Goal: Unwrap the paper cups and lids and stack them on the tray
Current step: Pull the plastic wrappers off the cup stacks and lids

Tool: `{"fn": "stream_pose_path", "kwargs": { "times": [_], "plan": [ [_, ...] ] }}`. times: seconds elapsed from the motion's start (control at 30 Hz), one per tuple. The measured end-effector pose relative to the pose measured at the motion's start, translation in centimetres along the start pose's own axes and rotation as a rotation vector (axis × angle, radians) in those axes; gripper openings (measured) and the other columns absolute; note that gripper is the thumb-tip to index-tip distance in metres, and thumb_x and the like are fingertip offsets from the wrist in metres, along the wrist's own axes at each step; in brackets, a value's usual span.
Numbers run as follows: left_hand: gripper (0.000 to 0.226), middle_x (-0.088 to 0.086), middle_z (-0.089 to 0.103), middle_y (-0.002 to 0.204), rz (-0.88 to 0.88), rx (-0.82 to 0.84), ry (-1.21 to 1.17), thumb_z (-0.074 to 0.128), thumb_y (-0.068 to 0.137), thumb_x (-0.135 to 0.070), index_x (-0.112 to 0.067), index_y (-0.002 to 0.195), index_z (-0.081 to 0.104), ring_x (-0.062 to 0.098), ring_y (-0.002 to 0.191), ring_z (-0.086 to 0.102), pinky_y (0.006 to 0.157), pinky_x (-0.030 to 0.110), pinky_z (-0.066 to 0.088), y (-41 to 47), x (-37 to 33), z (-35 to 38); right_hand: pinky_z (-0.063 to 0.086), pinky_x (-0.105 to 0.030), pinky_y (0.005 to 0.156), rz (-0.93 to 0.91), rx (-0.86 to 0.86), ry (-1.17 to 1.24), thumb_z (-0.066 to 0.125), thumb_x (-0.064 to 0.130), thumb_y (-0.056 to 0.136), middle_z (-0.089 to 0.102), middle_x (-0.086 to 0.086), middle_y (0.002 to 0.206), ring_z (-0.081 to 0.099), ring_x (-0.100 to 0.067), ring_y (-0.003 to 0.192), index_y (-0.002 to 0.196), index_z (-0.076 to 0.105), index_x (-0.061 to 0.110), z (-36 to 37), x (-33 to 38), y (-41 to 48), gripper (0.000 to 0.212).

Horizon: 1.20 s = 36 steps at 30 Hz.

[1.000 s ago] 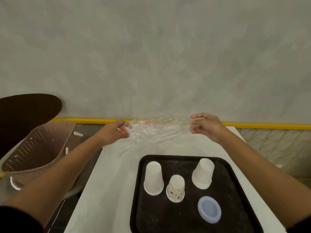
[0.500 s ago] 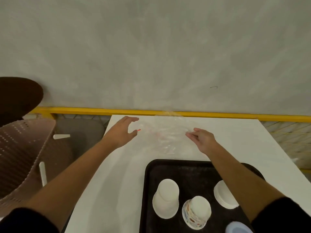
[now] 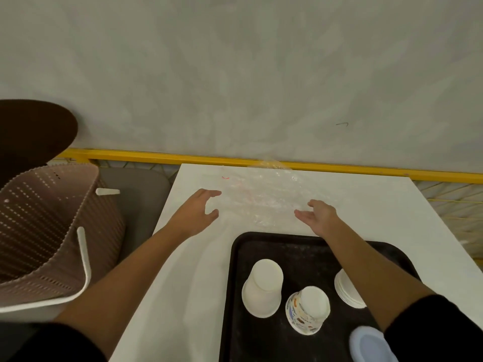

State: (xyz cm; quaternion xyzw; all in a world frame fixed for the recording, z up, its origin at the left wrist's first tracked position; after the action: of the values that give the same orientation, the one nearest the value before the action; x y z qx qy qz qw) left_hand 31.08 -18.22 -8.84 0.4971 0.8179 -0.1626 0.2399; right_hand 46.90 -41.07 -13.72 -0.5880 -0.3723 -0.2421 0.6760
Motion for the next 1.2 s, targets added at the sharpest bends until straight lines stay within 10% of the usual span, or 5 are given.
{"fn": "stream_pose_path", "kwargs": {
  "times": [0.7,0.87,1.2],
  "plan": [
    [0.034,-0.001,0.05,0.13,0.04,0.025,0.048,0.055,0.092,-0.028,-0.022,0.125,0.052,0.012,0.111,0.046,0.086,0.022,0.036,-18.9,-3.1,-6.7,0.05,-0.038,0.092,-0.286,0.354,-0.276,0.045,0.011,0.097,0.05,-0.015,0.115,0.059,-0.032,0.108,0.131,0.043,0.003,2.3,-0.1,-18.9,0.035],
    [0.094,-0.002,0.046,0.134,-0.234,0.097,-0.176,0.063,0.053,-0.078,-0.029,0.131,0.044,0.012,0.12,0.044,0.1,0.028,0.037,-26.0,2.3,-3.4,0.051,-0.036,0.086,-0.263,0.431,-0.355,0.046,0.006,0.095,0.051,-0.02,0.124,0.06,-0.033,0.103,0.126,0.048,0.003,4.7,-3.2,-21.8,0.031],
    [0.124,0.005,0.013,0.149,-0.468,0.169,-0.294,0.085,0.057,-0.041,-0.031,0.146,-0.001,0.025,0.138,0.023,0.108,0.045,0.033,-34.0,8.6,3.6,0.051,-0.034,0.086,-0.165,0.561,-0.693,0.053,0.011,0.092,0.048,-0.014,0.115,0.056,-0.026,0.096,0.129,0.045,0.006,10.2,-12.2,-27.4,0.038]
  ]
}}
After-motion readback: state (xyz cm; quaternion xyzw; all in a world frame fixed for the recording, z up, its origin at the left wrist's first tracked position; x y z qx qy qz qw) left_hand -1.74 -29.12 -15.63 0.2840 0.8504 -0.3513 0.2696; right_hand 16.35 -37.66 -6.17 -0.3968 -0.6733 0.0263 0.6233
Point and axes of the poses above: each hand's wrist, its own y-axis towards the middle knuckle, its own z-axis out of the palm, x = y × z, the point moved 9 cm from there along y, towards the middle knuckle
